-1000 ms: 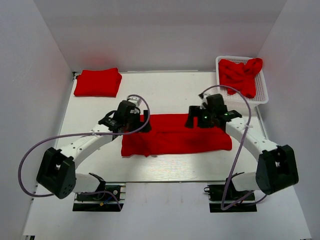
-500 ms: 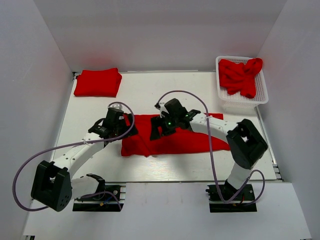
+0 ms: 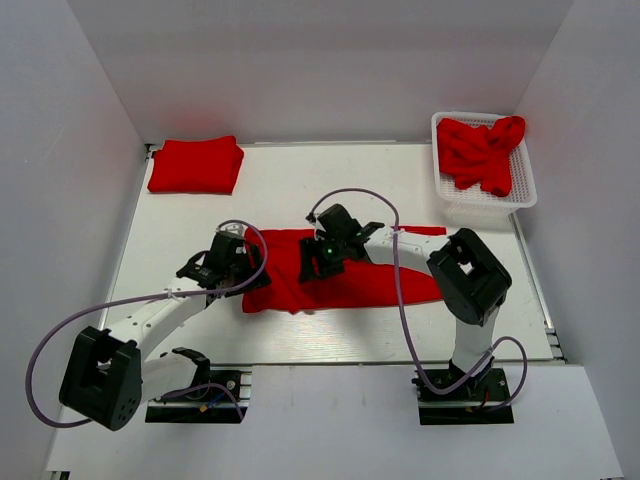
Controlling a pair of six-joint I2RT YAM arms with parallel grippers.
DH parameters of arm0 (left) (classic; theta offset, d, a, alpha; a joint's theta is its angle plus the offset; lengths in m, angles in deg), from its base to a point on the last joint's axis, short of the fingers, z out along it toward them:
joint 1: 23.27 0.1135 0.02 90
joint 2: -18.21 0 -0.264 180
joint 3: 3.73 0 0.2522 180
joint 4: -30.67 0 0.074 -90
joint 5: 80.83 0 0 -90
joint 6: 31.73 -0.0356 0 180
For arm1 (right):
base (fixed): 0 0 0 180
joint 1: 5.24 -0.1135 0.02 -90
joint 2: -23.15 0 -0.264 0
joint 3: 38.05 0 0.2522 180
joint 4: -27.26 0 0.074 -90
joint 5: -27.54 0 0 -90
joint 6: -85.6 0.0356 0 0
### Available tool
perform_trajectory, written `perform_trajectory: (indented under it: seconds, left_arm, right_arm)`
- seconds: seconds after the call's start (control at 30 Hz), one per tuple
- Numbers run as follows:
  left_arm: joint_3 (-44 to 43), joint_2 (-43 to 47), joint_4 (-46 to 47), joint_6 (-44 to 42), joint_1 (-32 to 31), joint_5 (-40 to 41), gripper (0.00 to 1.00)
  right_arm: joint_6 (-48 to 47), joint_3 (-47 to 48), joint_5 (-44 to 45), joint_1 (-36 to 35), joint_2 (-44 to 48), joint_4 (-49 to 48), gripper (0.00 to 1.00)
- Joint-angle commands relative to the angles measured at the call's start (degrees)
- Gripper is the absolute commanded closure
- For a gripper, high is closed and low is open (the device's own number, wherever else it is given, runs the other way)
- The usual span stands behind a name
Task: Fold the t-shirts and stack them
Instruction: Fold the other side of the tshirt into a rectangle
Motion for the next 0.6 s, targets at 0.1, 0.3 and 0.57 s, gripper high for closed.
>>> perform_trajectory:
  seconds: [0.1, 0.3, 0.57]
  left_arm:
    - [3.08, 1.82, 2.94, -0.24, 0.26, -2.20, 0.31]
    - [4.75, 1.29, 1.80, -0.24, 0.26, -1.06, 0.44]
    - [5.90, 1.29, 1.79, -0.24, 0.26, -0.44, 0.68]
  right_arm:
    - [2.11, 2.13, -0.91, -0.34, -1.63, -4.25, 0.42]
    - [2.64, 3.18, -1.44, -0.35, -3.21, -4.61, 0.51]
    - [2.82, 4.85, 0.05, -0.26, -4.62, -3.82, 1.00]
